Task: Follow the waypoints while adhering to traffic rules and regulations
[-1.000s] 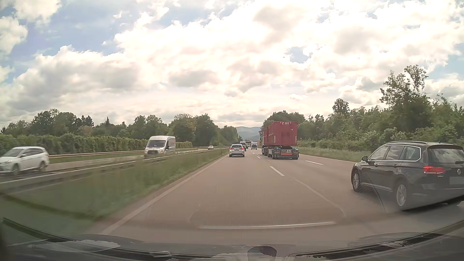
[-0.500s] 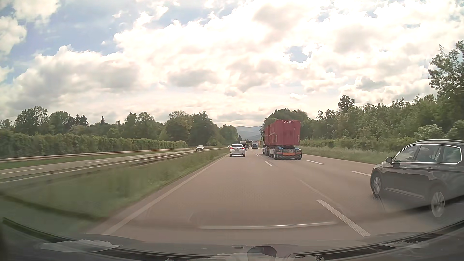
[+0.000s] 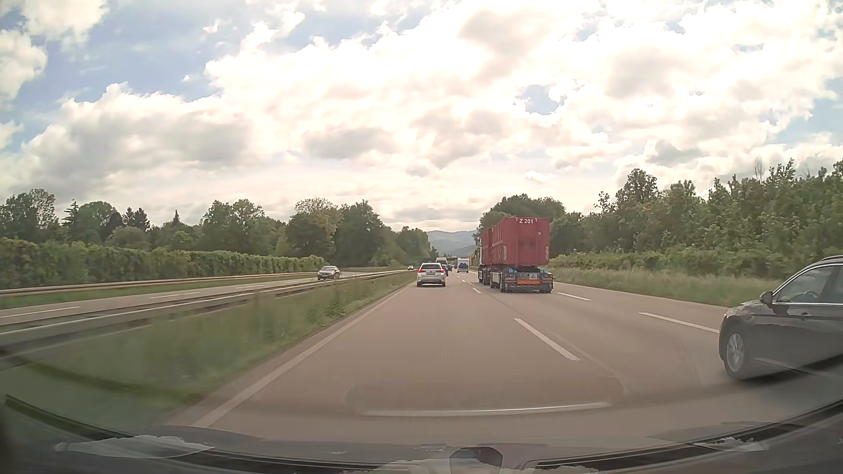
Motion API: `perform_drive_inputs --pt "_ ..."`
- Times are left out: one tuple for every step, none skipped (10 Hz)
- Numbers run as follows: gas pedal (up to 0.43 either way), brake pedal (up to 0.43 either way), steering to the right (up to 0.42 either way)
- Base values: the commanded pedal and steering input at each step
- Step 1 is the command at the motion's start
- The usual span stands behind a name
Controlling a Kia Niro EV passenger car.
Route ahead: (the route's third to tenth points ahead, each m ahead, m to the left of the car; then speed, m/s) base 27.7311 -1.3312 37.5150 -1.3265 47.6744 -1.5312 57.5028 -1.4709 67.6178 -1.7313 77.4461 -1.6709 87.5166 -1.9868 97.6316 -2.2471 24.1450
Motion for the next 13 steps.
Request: perform_drive_inputs --pt "0.13 0.0 0.002" --pt "0.13 0.0 0.002" --pt "0.138 0.0 0.002" --pt "0.138 0.0 0.002" --pt "0.138 0.0 0.002" --pt "0.138 0.0 0.002" --pt "0.138 0.0 0.002" --pt "0.138 0.0 0.002" --pt "0.138 0.0 0.002" --pt "0.138 0.0 0.002" --pt "0.138 0.0 0.002" --pt "0.138 0.0 0.002" --pt "0.138 0.0 0.002"
